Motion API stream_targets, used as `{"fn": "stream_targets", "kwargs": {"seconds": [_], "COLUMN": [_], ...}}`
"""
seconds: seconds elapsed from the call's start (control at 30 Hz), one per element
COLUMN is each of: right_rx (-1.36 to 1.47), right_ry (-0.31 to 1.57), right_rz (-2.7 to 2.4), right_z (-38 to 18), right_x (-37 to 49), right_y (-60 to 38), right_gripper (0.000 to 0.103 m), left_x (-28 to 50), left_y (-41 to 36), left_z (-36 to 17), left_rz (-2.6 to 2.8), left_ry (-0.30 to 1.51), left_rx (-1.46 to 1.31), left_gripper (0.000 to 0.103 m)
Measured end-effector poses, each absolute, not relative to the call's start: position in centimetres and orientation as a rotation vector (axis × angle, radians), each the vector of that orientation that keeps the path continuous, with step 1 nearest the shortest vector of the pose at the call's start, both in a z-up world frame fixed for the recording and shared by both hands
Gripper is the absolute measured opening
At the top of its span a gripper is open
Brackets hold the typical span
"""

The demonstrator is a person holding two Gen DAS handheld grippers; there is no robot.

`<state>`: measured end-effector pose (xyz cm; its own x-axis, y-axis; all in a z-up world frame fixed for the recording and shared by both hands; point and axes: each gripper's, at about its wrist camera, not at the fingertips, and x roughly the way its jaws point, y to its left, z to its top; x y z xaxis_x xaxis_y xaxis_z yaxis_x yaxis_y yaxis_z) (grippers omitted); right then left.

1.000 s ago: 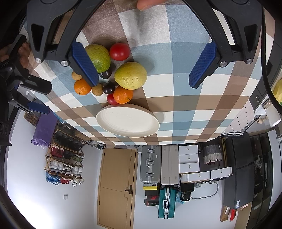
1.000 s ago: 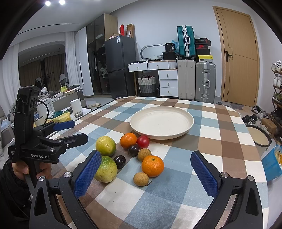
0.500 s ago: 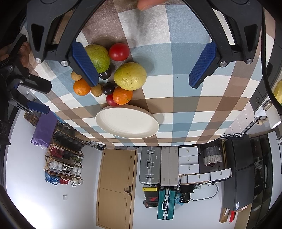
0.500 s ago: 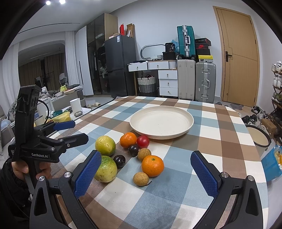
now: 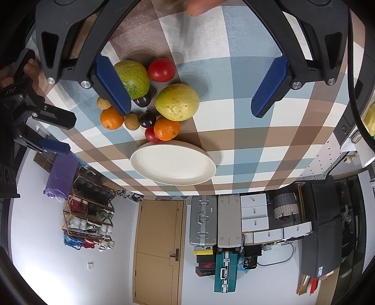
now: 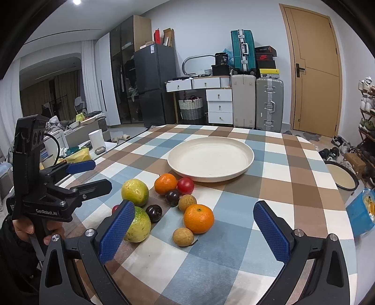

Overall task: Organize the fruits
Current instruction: 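Grasp the yellow pomelo with the left tool while the right tool grasps a tangerine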

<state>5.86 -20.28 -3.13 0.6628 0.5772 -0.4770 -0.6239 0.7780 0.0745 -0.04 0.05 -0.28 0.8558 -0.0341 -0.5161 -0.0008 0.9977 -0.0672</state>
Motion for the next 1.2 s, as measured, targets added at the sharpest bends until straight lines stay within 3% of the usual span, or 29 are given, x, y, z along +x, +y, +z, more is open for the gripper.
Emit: {"fn": "stream_targets", "kwargs": {"seconds": [0.87, 0.97, 1.2], "right_rx": [-0.104, -0.088, -0.102], "right_ry": [0.752, 0.778, 0.844], "right_rz": [0.574, 0.584, 0.614], "right_z": [-5.8, -5.8, -6.4], "right_x": [9.3, 9.9, 11.2], "right_y": [-19.5, -19.3, -18.0], "right_gripper": [0.102, 0.099, 0.08], "left_x": [2.1, 2.9, 4.4], "left_y": [0.8, 0.6, 0.2], "left_z": [-1.3, -1.5, -1.9], "left_rz": [-0.03, -0.025, -0.046], "left_ry": [0.641, 0.668, 0.711], "left_rx": [-0.116, -0.115, -0.124], "left_gripper": [0.1, 0.098, 0.091]}}
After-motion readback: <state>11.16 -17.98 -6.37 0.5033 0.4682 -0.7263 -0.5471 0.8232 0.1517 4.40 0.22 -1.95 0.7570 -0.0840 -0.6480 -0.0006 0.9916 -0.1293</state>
